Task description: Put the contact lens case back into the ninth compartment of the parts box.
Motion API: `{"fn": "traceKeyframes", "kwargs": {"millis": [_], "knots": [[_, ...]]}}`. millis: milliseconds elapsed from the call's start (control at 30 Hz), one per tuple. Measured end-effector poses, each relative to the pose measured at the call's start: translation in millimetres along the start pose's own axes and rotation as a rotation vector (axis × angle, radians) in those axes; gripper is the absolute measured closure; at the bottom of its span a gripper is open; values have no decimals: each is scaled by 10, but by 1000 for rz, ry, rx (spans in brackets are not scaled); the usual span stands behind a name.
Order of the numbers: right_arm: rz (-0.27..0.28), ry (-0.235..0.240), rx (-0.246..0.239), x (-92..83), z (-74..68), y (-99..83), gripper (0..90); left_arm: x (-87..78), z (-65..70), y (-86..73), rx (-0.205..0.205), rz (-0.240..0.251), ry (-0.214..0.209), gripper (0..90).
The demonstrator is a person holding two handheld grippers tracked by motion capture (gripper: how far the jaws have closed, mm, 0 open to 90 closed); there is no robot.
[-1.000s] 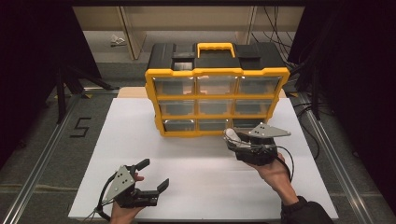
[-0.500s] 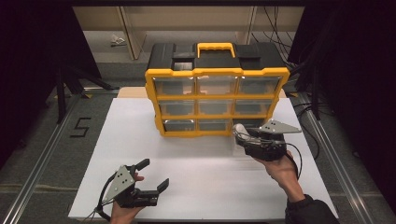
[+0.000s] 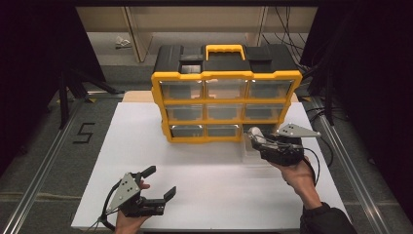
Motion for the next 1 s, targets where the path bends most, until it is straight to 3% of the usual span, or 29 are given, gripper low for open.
{"fn": "traceKeyframes", "kwargs": {"millis": [1000], "knots": [[-55, -41, 57, 71, 212, -201, 497, 0, -1, -3, 0, 0, 1, 64]]}}
Point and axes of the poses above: each handheld gripper's, and its own axes: x roughly forward along the jaws, y roughly out of its top, z roughly to its right, the point moved 6 cm from there along x, roughly forward along the jaws, and after that the axes turned 14 degrees about -x, right-handed, at the moved point
